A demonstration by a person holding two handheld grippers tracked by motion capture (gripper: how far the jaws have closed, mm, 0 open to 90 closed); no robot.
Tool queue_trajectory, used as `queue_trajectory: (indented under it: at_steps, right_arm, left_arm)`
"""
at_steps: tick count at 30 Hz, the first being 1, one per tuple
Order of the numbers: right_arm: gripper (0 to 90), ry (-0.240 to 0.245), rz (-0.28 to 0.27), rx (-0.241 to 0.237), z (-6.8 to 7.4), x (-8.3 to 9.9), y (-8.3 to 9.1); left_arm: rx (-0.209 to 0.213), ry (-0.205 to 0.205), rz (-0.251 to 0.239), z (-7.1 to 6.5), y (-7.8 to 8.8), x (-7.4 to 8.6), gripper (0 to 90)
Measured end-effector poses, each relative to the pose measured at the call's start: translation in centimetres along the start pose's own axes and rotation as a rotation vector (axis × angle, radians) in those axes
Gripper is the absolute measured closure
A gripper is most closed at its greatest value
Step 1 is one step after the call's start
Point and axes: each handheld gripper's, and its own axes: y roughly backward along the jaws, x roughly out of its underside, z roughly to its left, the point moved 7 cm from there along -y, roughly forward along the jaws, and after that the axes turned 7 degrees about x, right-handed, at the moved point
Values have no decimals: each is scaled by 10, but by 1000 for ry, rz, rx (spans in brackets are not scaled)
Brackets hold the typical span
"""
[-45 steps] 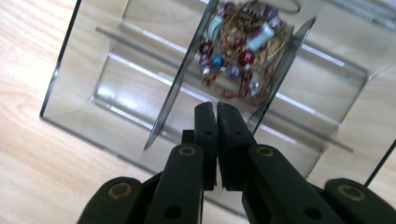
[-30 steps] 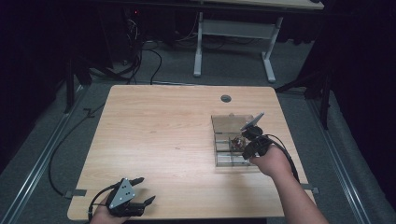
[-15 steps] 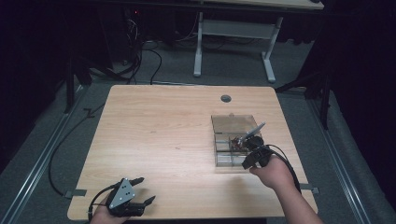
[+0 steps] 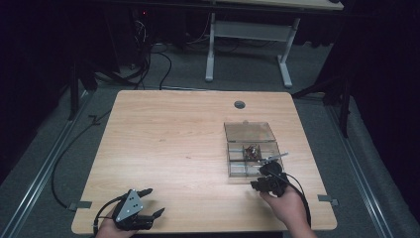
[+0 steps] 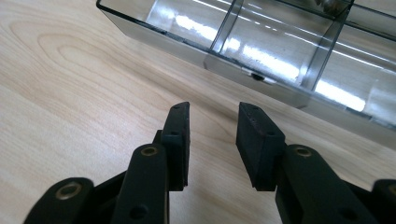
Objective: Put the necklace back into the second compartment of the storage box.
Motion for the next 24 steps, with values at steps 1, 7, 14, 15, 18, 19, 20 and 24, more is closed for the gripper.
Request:
queue_trajectory:
  at_steps: [1,7,14,15,18,19,20,24]
  right_arm:
    - [631,-6,-36,-3,1,3,-1]
    - [553,-5,-226,-4,2,17,-10]
    - [538,-45,-483,31,0,29,-11]
    - [537,-59,-507,32,0,31,-11]
    - [534,-85,-570,33,-1,36,-8]
    - [530,-83,-576,22,-1,36,-7]
    - [528,-86,-562,6,-1,36,-9]
    - [524,-81,-533,6,1,36,-12]
  left_arm:
    - [0,1,0,0,0,0,248]
    - [-4,6,-3,1,0,0,247]
    - [-10,30,-19,3,1,0,243]
    - [-12,31,-21,3,2,0,243]
    - [-12,36,-23,3,1,-1,242]
    - [-12,35,-19,4,1,-1,243]
    - [-12,36,-18,4,1,0,241]
    - [-20,42,-13,5,1,0,241]
